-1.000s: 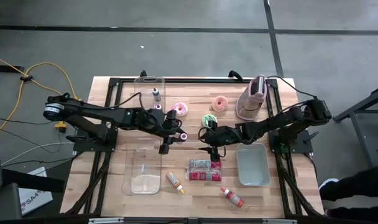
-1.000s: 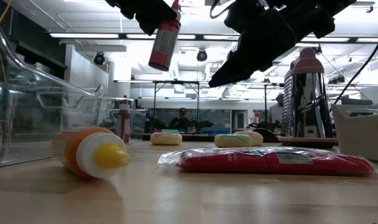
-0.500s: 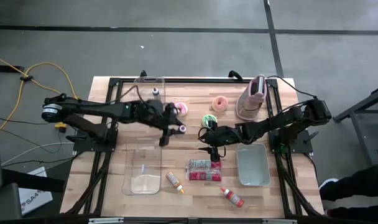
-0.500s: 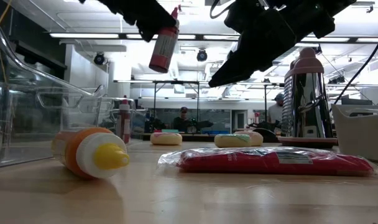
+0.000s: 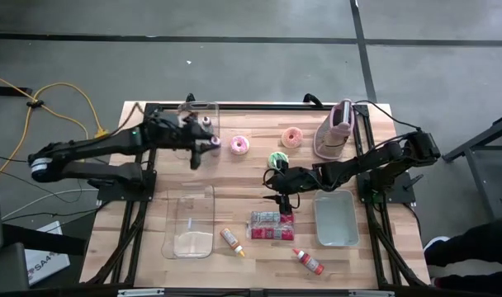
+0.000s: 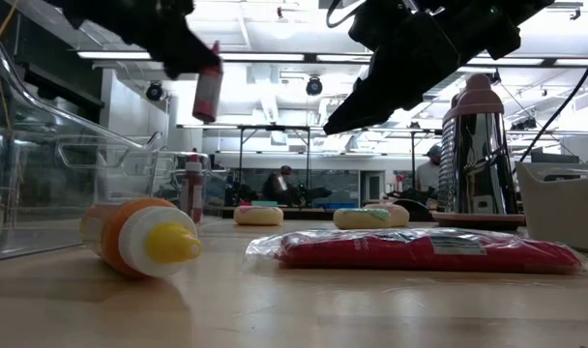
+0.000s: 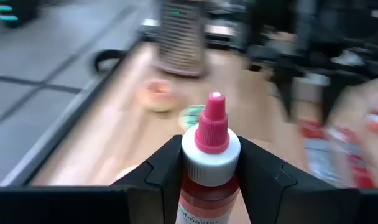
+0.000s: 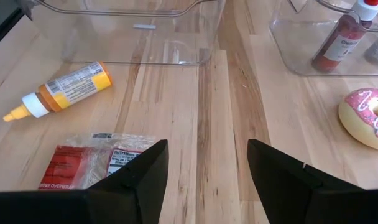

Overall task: Pick & Place Food Item
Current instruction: Put the pink food coloring bottle into the top transparent bin, then put the yellow food coloring bottle into the top transparent bin

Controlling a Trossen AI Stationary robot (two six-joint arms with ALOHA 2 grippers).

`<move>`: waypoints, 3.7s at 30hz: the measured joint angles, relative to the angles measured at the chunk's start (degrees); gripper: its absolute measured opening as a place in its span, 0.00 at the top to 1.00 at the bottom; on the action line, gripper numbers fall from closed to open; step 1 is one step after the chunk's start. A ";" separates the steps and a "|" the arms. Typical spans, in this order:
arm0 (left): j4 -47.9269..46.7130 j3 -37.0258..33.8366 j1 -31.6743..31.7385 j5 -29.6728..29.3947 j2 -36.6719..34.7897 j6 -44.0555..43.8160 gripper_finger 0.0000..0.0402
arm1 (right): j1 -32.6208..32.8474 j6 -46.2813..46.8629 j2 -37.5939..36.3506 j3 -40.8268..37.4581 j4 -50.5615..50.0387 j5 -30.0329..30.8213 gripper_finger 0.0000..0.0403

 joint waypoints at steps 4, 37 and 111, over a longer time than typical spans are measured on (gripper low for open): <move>-0.24 -2.54 4.70 -5.54 -3.93 -1.56 0.69 | 0.00 0.00 0.00 0.00 0.00 0.00 0.49; 16.69 -23.89 21.74 -16.23 -2.40 -10.19 0.69 | 0.00 0.00 0.00 0.00 0.00 0.00 0.49; 26.99 -23.82 8.90 8.79 -7.57 -4.21 0.59 | 0.00 0.00 0.00 0.00 0.00 0.00 0.49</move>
